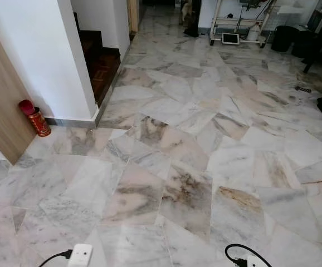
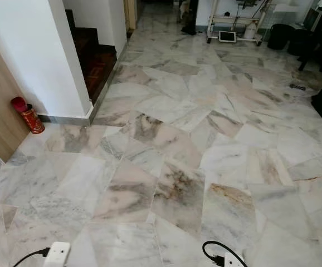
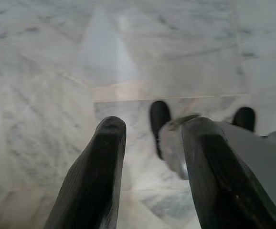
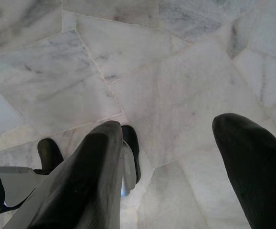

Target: Move the pillow to the sofa from floor

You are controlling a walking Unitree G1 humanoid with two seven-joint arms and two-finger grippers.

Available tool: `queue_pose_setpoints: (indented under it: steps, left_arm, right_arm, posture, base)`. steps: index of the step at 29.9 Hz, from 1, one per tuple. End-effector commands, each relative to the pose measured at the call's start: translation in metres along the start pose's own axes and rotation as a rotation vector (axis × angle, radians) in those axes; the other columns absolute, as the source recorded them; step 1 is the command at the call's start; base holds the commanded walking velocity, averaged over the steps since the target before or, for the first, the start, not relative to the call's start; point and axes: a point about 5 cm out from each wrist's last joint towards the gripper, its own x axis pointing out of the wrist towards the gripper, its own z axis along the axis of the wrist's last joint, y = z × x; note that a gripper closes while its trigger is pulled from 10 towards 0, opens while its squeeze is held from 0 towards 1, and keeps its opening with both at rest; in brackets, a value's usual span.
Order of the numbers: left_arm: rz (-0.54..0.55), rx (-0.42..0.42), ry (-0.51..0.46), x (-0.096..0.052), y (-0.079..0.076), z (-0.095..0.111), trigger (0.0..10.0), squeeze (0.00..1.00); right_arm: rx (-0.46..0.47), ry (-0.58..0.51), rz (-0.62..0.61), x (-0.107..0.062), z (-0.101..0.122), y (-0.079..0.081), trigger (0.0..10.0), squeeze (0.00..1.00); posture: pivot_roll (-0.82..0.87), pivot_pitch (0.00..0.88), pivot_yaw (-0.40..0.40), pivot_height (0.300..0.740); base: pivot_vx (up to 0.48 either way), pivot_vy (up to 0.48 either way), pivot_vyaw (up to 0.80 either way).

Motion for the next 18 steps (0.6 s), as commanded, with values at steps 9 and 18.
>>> queue_pose_setpoints:
  steps: [9, 18]
  left_arm:
    - [0.013, 0.008, 0.027, -0.004, 0.013, -0.008, 10.0, 0.0]
    - [0.003, 0.005, 0.026, -0.003, 0.006, -0.009, 10.0, 0.0]
  right_arm:
    - [0.007, 0.005, -0.003, -0.001, -0.003, -0.003, 10.0, 0.0]
    - [0.013, 0.005, -0.004, -0.001, -0.003, -0.003, 10.0, 0.0]
  posture:
    - [0.0, 0.0, -0.045, 0.74]
    - [0.0, 0.0, -0.045, 0.74]
  base:
    - [0.0, 0.0, 0.0]
    - [-0.288, 0.0, 0.0]
